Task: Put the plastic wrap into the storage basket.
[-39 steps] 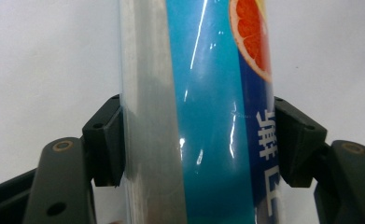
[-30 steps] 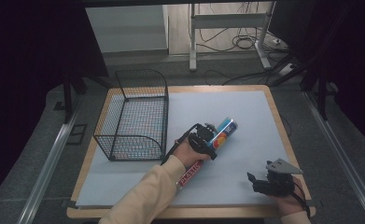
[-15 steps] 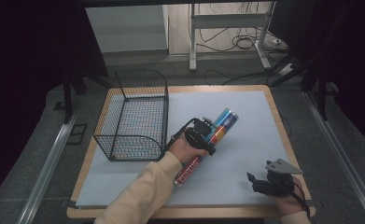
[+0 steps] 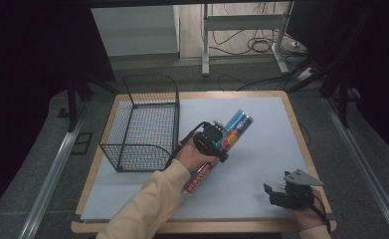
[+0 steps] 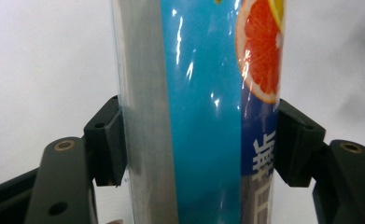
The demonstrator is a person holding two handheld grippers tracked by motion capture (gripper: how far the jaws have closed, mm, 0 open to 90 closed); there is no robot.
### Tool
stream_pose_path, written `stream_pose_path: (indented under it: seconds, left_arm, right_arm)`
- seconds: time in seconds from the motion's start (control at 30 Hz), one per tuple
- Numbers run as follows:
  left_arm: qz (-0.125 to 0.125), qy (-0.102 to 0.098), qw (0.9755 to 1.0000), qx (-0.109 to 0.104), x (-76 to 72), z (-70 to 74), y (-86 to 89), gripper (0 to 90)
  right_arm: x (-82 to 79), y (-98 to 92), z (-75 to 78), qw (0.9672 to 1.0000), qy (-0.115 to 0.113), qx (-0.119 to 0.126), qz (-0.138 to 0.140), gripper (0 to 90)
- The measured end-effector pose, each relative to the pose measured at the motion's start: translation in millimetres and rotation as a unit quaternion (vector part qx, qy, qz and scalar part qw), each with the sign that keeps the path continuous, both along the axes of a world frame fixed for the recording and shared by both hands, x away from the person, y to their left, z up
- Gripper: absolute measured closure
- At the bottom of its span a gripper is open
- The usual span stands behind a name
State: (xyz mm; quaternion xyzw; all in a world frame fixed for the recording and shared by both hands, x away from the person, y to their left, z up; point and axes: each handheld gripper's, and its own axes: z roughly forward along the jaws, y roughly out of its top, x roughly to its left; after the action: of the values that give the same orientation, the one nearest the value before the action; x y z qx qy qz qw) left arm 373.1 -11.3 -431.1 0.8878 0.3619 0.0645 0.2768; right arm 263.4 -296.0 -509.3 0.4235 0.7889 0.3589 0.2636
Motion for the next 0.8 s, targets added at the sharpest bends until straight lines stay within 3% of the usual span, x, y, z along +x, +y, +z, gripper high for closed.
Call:
stream_pose_path:
  seconds: [0.2,0.8]
  left_arm:
    - [-0.002,-0.002,0.9999,-0.01,0.1,6.8,0.9,31.7]
    - [-0.008,-0.014,0.9998,-0.012,5.1,24.4,-3.1,31.8]
  right_arm:
    - [0.2,-0.3,-0.2,1.0,0.001,0.001,-0.001,14.4]
    - [0.5,0.4,-1.2,1.0,0.004,0.0,0.001,14.4]
